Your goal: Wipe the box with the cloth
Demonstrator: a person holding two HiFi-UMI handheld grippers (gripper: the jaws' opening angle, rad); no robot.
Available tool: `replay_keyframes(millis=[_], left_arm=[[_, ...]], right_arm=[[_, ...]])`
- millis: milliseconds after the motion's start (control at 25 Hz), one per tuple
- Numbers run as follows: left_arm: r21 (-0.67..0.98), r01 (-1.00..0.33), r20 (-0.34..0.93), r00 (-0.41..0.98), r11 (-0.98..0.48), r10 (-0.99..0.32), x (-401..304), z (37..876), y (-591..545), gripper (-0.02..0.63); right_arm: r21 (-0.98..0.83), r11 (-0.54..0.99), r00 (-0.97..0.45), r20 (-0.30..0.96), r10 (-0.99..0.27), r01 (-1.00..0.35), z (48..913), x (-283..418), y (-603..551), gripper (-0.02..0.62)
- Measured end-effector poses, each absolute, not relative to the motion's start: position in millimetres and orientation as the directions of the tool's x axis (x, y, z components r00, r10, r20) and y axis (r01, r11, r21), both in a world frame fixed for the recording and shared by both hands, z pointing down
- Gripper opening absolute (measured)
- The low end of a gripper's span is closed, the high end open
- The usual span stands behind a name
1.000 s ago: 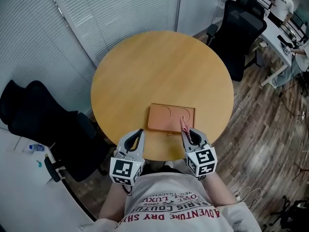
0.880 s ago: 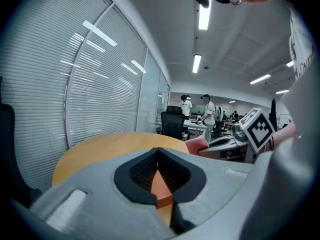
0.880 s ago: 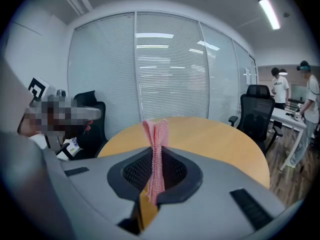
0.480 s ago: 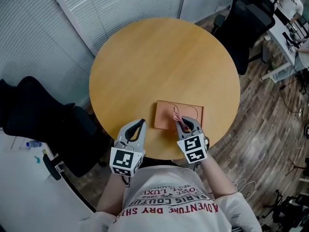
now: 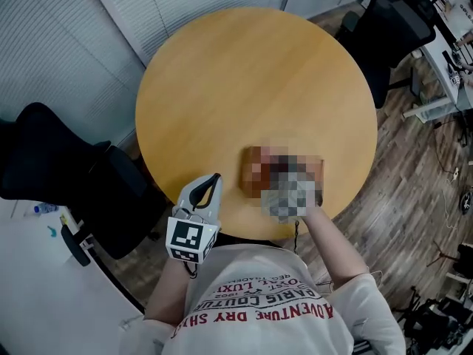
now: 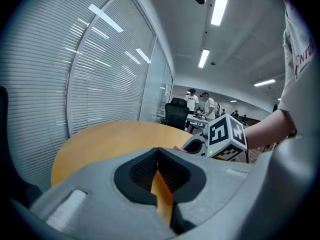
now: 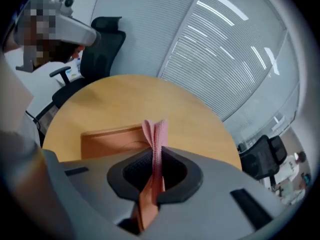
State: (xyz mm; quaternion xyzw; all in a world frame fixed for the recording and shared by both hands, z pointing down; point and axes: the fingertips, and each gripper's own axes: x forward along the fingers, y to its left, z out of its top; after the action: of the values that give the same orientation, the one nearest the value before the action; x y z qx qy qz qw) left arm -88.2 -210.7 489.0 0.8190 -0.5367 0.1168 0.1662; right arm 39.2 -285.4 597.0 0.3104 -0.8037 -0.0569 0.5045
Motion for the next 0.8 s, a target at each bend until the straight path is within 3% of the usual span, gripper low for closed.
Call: replay_keyframes(millis=[200,440,800], left_arm=[[0.149,-0.925,0.390,0.380,-0.350,-0.839,-99.4,497.7,-212.3,0.009],[0.153,-0.927,0.398,0.374,-0.342,-0.837,-107.6,502.4,-211.0,0.009],[0.162,-0.930,0.403,0.367,-0.329,-0.839,-112.2,506.4,-199.5,0.009]], right_arm=[[0.447,0.835,-0.254,0.809,-0.531,-0.322,615.5,33.0,-292.5,0.032],[0.411,0.865,-0.272,0.831,-0.485,-0.288,626.4,20.3,-287.9,0.032],[0.484,0.871,-0.233,0.840,-0.490,-0.086,633.6,18.7,-276.9,0.031]])
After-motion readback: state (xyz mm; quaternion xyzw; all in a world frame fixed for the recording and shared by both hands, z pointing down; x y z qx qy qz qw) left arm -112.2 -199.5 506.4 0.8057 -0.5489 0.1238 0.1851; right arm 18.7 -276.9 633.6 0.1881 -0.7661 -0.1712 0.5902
